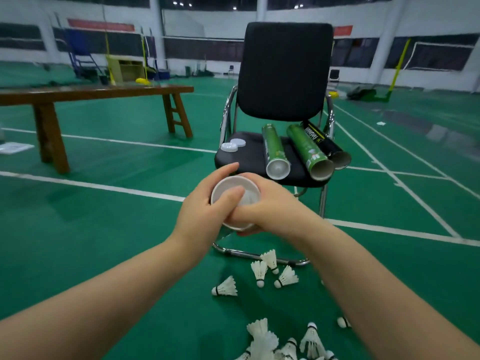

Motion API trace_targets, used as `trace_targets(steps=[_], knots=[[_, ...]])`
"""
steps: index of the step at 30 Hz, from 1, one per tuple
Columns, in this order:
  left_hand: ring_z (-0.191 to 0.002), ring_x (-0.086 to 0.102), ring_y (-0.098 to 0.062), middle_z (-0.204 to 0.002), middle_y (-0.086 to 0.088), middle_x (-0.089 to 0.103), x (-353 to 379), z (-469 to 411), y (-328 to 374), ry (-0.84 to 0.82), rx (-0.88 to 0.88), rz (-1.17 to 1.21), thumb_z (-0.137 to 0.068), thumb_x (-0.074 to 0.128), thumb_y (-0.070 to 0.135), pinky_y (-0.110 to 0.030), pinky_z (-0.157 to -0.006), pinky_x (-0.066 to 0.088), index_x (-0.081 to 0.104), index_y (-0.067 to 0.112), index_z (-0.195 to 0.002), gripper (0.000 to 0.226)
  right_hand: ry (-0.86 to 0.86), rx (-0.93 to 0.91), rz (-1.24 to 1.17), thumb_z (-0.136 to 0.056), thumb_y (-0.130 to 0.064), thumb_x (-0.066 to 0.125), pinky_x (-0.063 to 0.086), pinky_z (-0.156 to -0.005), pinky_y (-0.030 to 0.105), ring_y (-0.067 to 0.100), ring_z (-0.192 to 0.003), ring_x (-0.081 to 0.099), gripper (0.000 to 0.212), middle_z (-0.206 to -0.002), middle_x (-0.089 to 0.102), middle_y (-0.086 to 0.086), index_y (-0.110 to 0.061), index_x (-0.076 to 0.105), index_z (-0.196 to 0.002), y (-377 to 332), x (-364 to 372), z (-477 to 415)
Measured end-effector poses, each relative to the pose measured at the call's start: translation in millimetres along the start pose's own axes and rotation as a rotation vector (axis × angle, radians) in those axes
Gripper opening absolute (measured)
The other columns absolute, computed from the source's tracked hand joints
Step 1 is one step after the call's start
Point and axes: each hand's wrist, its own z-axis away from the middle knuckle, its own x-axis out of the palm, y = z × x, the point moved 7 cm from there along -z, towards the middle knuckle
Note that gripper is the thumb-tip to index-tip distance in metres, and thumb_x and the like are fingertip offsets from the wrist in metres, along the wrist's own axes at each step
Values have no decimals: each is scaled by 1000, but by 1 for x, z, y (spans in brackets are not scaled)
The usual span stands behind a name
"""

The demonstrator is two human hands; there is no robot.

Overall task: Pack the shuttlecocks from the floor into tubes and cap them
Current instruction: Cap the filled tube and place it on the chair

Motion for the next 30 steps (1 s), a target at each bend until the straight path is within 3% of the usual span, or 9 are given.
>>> trace_targets(steps=[5, 9, 12, 16, 18, 25, 28, 30], knots=[[-94, 62, -3, -104, 15, 67, 9, 5, 69, -28, 230, -77, -73, 58, 28, -20, -77, 51, 62, 41, -103, 33, 148, -249, 65, -67, -10, 76, 51, -59, 16, -2, -70, 62, 44, -87, 65, -11, -31, 60, -102, -56, -26, 37], [-108, 54, 4, -116, 25, 58, 27, -7, 100, -88, 401, -274, -74, 55, 45, -17, -92, 45, 54, 47, -111, 36, 342, -363, 91, -55, -21, 77, 52, -67, 17, 0, -82, 62, 53, -94, 66, -13, -39, 56, -100, -67, -56, 44], [-119, 45, 0, -125, 18, 51, 48, -27, 94, -124, 441, -482, -80, 59, 42, -16, -100, 34, 51, 35, -127, 48, 443, -411, 158, -62, -15, 82, 45, -72, 7, -2, -90, 59, 58, -99, 63, -18, -38, 54, -107, -56, -77, 39], [-108, 38, 5, -133, 8, 50, 83, -59, 65, -238, 440, -651, -83, 67, 32, 5, -86, 20, 41, 29, -138, 61, 485, -444, 279, -62, -14, 80, 38, -75, 1, -12, -94, 54, 59, -103, 58, -22, -36, 51, -108, -27, -103, 17], [-112, 39, 1, -135, 8, 47, 99, -78, 49, -268, 438, -705, -82, 66, 35, 1, -86, 20, 37, 30, -141, 66, 476, -445, 319, -62, -15, 78, 37, -76, 0, -13, -95, 53, 58, -104, 58, -21, -35, 51, -110, -10, -119, 3], [-124, 43, -10, -141, 11, 41, 153, -147, -27, -350, 387, -768, -82, 66, 39, -23, -99, 34, 29, 33, -144, 73, 429, -390, 561, -62, -12, 74, 40, -85, 12, 12, -98, 53, 54, -105, 57, -10, -16, 56, -113, 62, -178, -60], [-124, 44, -12, -143, 10, 41, 165, -171, -60, -370, 372, -805, -82, 64, 43, -28, -99, 36, 27, 31, -145, 74, 351, -339, 636, -66, -15, 73, 33, -108, 29, 6, -108, 48, 55, -115, 55, -8, -13, 55, -118, 86, -192, -85], [-121, 46, -14, -138, 9, 46, 168, -185, -80, -373, 393, -866, -83, 62, 47, -33, -98, 35, 27, 31, -143, 72, 260, -284, 752, -69, -19, 74, 27, -113, 38, 6, -120, 41, 58, -129, 50, -7, -15, 53, -123, 101, -198, -103]])
